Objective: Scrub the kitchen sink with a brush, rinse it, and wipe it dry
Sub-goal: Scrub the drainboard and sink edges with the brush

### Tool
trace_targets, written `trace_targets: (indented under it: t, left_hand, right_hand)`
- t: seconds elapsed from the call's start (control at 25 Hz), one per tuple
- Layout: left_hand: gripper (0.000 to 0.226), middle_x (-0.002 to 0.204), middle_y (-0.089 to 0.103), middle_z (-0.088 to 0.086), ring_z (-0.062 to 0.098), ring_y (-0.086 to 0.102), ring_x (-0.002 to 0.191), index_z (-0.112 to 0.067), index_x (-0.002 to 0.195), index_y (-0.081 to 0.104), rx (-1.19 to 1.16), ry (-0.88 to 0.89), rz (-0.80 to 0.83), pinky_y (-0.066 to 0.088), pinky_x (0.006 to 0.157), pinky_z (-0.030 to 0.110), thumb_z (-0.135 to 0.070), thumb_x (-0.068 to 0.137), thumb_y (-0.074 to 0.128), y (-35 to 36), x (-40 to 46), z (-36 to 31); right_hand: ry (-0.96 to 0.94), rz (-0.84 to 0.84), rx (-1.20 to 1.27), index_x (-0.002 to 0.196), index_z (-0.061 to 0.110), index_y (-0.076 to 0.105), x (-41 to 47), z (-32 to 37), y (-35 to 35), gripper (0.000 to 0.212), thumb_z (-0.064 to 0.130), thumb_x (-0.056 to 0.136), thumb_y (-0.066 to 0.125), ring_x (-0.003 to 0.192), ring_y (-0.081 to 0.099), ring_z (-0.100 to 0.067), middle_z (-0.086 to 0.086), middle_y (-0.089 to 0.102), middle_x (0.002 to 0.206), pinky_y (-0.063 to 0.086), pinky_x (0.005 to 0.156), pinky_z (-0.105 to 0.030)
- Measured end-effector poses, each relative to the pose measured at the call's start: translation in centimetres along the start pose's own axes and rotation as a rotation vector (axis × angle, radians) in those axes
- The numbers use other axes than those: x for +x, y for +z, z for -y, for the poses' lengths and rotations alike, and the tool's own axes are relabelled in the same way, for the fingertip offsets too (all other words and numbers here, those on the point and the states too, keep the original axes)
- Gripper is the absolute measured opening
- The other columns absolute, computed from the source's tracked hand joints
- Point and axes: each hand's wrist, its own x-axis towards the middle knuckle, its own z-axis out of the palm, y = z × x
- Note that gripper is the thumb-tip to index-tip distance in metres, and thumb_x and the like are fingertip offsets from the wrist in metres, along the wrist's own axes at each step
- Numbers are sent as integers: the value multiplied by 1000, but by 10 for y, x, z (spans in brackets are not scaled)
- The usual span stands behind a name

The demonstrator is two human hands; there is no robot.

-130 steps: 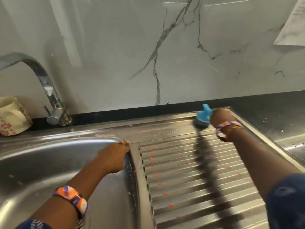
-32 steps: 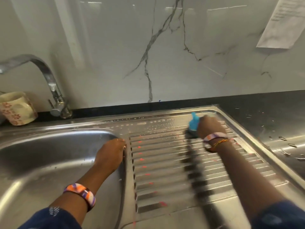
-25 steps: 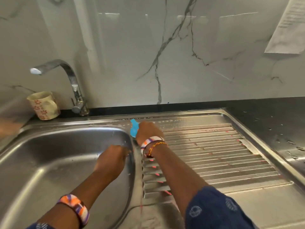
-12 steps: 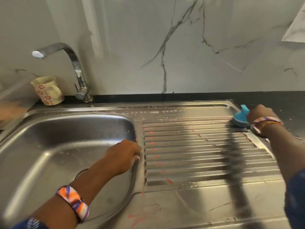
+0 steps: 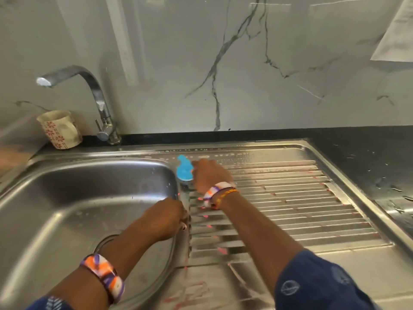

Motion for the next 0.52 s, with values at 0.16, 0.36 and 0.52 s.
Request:
trace_targets:
  t: [0.16, 0.36, 0.52]
  left_hand:
    - [30, 128, 60, 3, 20, 55, 117, -17, 117, 65, -58, 28, -21, 44, 96, 28, -30, 93, 53, 10, -11, 9]
    - [29, 121, 66, -2, 13, 59, 114, -18, 113, 70, -176, 44, -80, 43, 96, 24, -31, 89, 60, 9, -34, 18]
    - [36, 121, 66, -6, 6, 60, 106, -18, 117, 69, -283, 58, 22, 42, 87, 10, -33, 84, 67, 6, -60, 25]
  right_hand:
    - [219, -34, -68, 119, 9, 61, 39, -49, -24, 32, 22, 96, 42, 107, 61, -30, -14, 63, 119, 47, 89, -33]
    - [-127, 119, -21, 130, 12, 56, 3, 4, -6, 38, 19, 95, 43, 117, 55, -32, -15, 58, 129, 43, 99, -35]
    - [-209, 167, -276, 127, 21, 56, -40, 17, -15, 36, 27, 94, 43, 112, 58, -32, -9, 60, 123, 46, 90, -36]
